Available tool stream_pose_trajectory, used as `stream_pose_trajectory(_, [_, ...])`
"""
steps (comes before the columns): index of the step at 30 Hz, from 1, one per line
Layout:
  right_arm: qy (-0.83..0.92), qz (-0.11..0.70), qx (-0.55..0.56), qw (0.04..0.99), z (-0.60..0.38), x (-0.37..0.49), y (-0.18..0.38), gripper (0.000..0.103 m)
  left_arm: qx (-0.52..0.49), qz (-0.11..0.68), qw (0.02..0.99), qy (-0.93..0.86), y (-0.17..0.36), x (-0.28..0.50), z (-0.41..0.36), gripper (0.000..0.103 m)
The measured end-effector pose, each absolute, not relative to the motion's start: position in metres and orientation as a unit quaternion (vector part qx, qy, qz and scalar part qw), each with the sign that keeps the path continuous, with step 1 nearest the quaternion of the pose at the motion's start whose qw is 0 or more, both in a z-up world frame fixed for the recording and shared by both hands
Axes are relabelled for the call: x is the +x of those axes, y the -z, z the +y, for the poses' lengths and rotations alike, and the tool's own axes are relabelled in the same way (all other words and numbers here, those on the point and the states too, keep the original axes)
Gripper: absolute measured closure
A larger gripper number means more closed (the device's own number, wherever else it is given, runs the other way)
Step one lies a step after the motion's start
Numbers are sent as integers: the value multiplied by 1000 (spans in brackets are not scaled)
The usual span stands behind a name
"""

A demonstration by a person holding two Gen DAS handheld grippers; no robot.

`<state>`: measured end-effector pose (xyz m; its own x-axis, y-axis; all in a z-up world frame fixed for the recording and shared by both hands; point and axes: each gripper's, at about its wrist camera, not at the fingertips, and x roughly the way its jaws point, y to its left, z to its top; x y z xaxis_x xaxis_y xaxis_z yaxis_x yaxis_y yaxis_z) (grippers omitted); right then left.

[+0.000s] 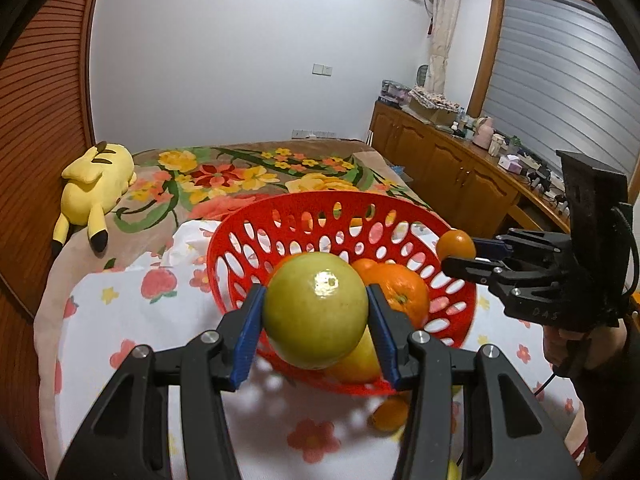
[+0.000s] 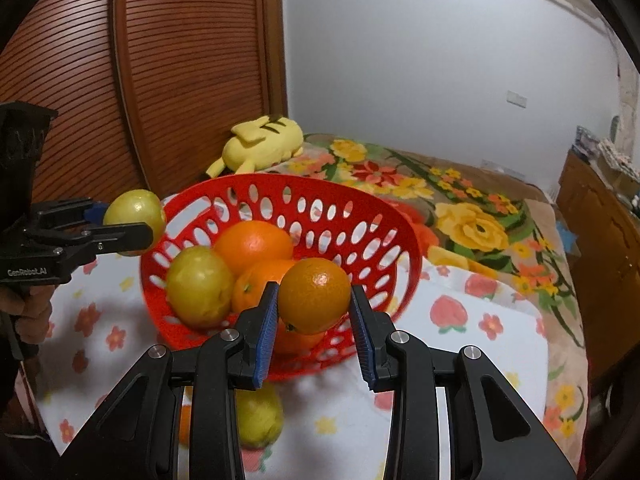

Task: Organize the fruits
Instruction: 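Lift the pomelo and orange and carry both over the red basket, then lower into the basket and open both tools to release the fruit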

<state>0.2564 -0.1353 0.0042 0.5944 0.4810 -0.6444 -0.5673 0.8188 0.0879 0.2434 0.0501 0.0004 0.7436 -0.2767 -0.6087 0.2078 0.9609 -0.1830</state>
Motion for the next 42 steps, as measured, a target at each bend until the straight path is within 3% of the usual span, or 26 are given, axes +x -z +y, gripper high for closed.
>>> stream_pose_trajectory(14, [-309,365,-70,875,-129,300,17,68,-39,353,925,133,6,287,36,55])
stream_pose_trajectory(16, [-304,364,-65,878,-131,303,17,58,-37,355,924,136,6,291,32,55])
stream_pose_trajectory(21, [-300,361,-52,882,-140,299,14,58,-29,357,923,142,8,301,28,55])
stream_pose_trajectory(24, [-298,355,-47,885,-145,295,11,53,-24,361,921,143,9,308,23,55])
stream_pose_trajectory(42, [-292,339,-30,894,-163,282,1,48,-14,372,917,145,15,325,9,53])
